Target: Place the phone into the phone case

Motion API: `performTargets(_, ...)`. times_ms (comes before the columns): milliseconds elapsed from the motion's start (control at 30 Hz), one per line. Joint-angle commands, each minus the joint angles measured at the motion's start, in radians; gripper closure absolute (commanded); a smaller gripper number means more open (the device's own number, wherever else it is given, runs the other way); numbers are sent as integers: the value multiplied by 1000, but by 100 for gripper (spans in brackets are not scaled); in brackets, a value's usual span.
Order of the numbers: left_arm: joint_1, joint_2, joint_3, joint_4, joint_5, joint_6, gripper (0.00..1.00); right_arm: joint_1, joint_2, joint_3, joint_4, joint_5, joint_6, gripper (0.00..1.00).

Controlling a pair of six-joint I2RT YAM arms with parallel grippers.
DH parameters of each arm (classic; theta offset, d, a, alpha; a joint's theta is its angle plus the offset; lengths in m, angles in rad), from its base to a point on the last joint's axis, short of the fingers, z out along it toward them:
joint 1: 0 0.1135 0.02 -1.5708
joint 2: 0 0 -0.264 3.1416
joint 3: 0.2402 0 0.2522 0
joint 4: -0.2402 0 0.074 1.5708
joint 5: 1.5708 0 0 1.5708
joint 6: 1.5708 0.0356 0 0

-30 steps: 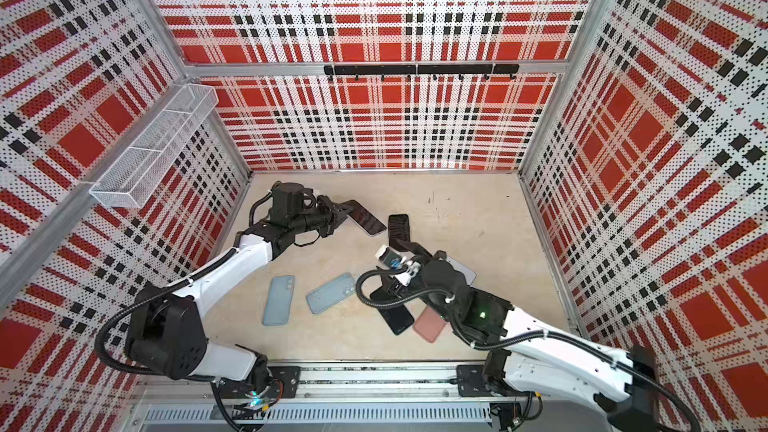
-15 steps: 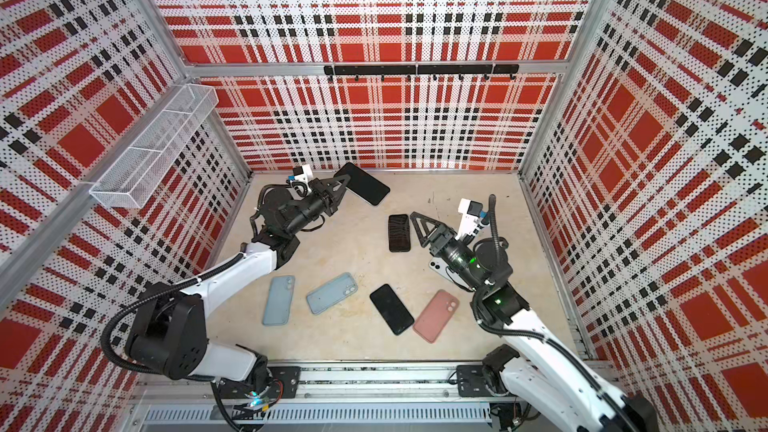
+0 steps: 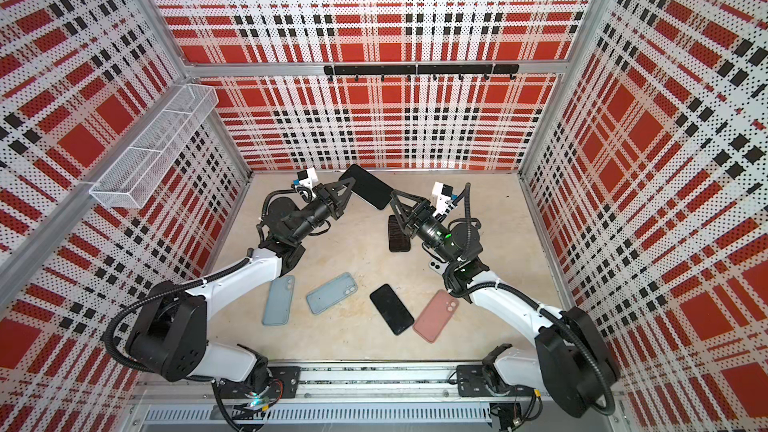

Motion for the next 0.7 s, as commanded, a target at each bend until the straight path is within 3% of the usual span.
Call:
performTargets(0, -10, -34, -7, 123, -9, -36, 100, 18, 36, 26, 104, -12, 35, 32)
performTargets(500, -10, -31, -20, 150, -18, -46, 100, 21, -99, -23, -140, 89, -104, 32)
performTargets(667, -15, -28, -12, 151, -17, -48, 100, 19, -64, 26, -164, 48, -127, 34)
